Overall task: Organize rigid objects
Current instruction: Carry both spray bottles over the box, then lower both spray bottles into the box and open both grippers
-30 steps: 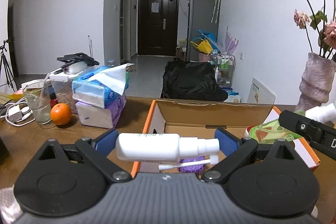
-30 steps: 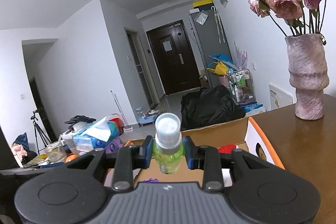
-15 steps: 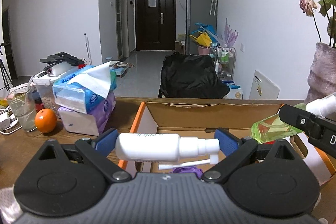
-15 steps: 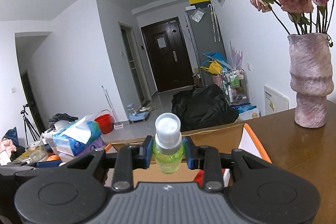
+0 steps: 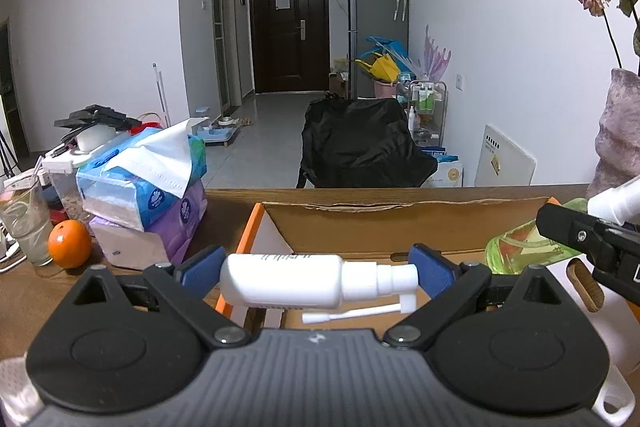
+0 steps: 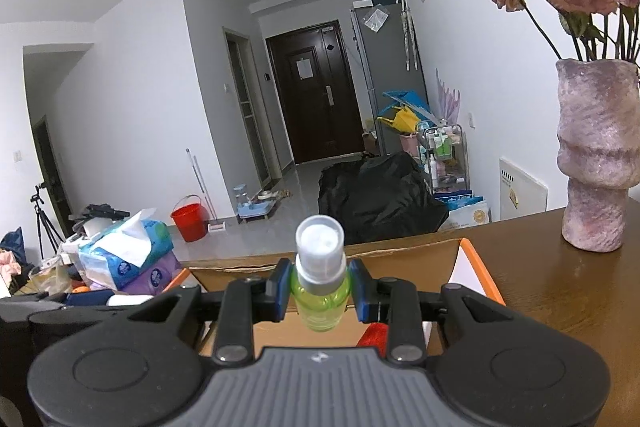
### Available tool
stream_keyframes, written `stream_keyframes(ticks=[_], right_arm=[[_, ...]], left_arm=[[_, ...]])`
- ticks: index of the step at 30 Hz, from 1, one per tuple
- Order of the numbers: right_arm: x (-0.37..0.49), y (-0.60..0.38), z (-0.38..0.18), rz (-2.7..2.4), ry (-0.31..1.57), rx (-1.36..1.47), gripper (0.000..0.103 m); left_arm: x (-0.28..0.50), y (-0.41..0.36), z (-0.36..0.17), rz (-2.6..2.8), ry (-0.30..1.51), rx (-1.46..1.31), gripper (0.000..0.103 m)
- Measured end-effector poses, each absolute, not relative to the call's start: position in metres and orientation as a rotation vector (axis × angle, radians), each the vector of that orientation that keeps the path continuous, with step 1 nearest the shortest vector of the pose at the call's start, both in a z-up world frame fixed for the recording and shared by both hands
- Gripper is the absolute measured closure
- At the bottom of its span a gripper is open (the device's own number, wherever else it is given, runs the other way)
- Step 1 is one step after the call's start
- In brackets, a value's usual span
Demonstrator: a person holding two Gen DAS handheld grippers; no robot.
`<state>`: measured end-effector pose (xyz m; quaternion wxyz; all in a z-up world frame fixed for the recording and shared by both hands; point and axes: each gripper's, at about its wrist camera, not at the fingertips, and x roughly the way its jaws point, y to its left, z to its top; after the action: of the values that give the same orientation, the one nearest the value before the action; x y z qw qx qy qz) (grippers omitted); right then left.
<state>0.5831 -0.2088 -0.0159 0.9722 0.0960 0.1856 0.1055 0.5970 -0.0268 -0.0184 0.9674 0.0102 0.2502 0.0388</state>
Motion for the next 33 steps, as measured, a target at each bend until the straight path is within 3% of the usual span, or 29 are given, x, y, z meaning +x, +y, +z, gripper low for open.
stream_keyframes(ticks=[6, 8, 10, 15, 33], right_arm=[[0.594, -0.211, -0.016, 0.222, 0.429, 0.172, 0.072], [0.593, -0.215, -0.013, 0.193, 0.425, 0.168, 0.058], [0.59, -0.22, -0.009, 0.168, 0.406, 0.179, 0.022], [0.582, -0.226, -0.001, 0.154, 0.367, 0.178, 0.001], [0.567, -0.222, 0.001, 0.162, 0.361, 0.129, 0.0]], left_arm=[[0.603, -0.028, -0.023, 0.071, 0.52, 0.048, 0.002], [0.603, -0.026, -0.023, 0.075, 0.524, 0.038, 0.0], [0.602, -0.024, -0.022, 0.074, 0.523, 0.025, 0.0], [0.602, -0.023, -0.022, 0.072, 0.536, 0.016, 0.0], [0.585, -0.027, -0.017, 0.095, 0.5, 0.048, 0.0]])
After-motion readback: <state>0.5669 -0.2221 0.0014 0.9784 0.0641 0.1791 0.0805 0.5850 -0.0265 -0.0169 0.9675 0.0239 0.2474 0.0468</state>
